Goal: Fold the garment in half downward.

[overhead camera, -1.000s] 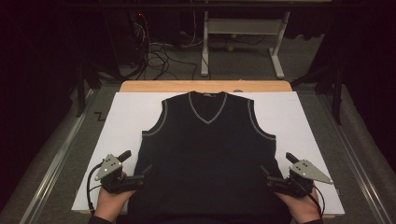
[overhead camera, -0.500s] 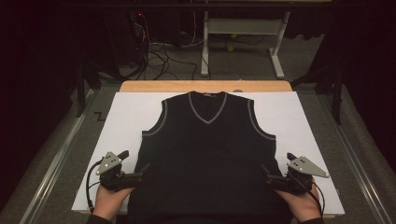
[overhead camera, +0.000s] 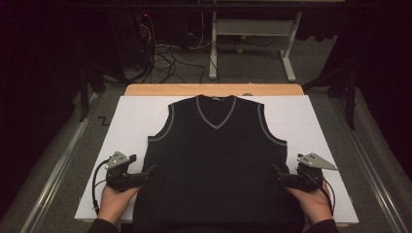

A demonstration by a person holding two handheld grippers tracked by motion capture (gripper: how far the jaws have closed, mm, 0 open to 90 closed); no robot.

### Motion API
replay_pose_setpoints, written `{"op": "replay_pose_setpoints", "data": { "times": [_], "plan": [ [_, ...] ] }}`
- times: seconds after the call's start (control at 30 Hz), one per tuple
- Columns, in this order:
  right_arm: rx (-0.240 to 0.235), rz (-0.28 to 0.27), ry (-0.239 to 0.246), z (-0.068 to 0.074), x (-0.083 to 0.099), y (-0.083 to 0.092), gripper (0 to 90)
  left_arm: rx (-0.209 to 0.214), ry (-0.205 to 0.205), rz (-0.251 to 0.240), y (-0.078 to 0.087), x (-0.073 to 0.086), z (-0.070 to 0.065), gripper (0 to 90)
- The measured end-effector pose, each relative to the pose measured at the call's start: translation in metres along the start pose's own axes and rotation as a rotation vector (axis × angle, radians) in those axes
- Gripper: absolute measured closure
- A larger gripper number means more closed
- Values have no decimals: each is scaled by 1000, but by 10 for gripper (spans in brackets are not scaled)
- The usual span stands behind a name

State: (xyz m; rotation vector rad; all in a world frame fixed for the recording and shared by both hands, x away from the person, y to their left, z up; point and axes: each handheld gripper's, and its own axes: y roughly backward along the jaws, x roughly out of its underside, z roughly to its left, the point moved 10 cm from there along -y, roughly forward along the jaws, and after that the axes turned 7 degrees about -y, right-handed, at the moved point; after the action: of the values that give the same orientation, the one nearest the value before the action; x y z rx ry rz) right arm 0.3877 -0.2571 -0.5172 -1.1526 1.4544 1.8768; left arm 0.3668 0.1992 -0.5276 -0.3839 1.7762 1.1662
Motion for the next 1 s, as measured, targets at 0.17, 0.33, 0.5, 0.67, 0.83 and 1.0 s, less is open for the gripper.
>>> {"op": "replay_pose_setpoints", "data": {
  "times": [0.17,0.33,0.5,0.67,0.83,1.0],
  "plan": [
    [-12,44,-5,-3,1,-8,103,-31,27,48,-6,2,11,127],
    [-16,97,-10,-5,1,-16,216,-34,40,138,-20,7,14,188],
    [-14,151,-29,-8,4,-23,317,-53,29,194,-32,10,17,316],
    [15,203,-46,-11,7,-31,359,-78,-10,209,-40,5,16,373],
    [39,220,-48,-9,7,-36,369,-81,-51,214,-45,4,12,482],
    [35,221,-28,-2,5,-39,484,-77,-38,212,-45,3,13,559]
  ]
}}
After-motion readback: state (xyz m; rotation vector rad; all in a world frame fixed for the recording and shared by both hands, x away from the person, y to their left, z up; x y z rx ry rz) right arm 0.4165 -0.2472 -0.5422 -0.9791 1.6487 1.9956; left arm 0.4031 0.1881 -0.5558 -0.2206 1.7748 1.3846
